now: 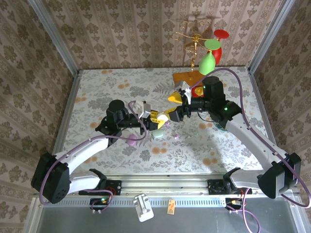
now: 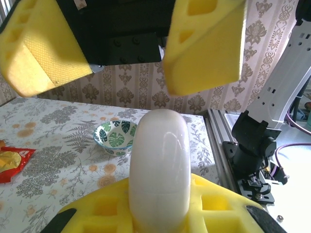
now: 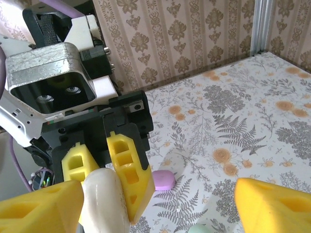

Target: Insert the wireless bluetooth earbuds into the charging case

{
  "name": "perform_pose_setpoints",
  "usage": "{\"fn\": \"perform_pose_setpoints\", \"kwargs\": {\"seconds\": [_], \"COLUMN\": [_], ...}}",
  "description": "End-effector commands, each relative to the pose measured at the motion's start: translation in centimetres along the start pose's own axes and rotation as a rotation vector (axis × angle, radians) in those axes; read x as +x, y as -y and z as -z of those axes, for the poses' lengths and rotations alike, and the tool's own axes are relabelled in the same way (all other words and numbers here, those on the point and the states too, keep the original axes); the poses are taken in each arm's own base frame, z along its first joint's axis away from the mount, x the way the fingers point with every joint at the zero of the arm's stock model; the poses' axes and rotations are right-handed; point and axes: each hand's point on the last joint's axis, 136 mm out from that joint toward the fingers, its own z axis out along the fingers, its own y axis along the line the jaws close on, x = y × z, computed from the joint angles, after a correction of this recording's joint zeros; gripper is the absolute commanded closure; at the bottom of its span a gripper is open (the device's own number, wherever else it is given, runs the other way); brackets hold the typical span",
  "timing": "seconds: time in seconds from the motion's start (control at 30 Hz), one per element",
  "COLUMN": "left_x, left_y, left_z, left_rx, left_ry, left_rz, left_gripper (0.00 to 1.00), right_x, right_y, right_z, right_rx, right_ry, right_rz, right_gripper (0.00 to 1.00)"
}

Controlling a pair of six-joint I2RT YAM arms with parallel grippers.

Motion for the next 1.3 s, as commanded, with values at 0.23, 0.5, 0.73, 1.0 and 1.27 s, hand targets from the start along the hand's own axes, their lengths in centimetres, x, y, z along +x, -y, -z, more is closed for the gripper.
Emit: {"fn": "perform_pose_setpoints", "kwargs": {"seconds": [0.23, 0.5, 0.73, 1.0, 1.27], "left_x": [-1.2, -1.8, -1.8, -1.8, -1.7], "left_y": [-0.6, -0.3, 0.2, 0.5, 0.1], "left_z": [0.1, 0.1, 0.2, 0.2, 0.2], "left_rx": [-0.018, 0.002, 0.02, 0.031, 0.016], "left_ry": [0.05, 0.062, 0.065, 0.071, 0.071], "left_rz": [-0.056, -0.049, -0.046, -0.061, -0.068], "left_gripper": [0.96, 0.96, 0.96, 0.96, 0.96], "right_x": [0.7, 1.3, 1.0, 0.3, -0.1], "right_y": [-1.9, 0.1, 2.7, 4.5, 4.7], "right_z": [0.3, -0.7, -0.2, 0.0, 0.1], "right_rx": [-0.053, 0.033, 0.159, 0.221, 0.229], "right_ry": [-0.015, -0.042, -0.046, -0.021, -0.032], "right_rz": [0.06, 0.038, 0.014, -0.035, -0.042], "right_gripper": [0.13, 0.13, 0.15, 0.17, 0.17]}}
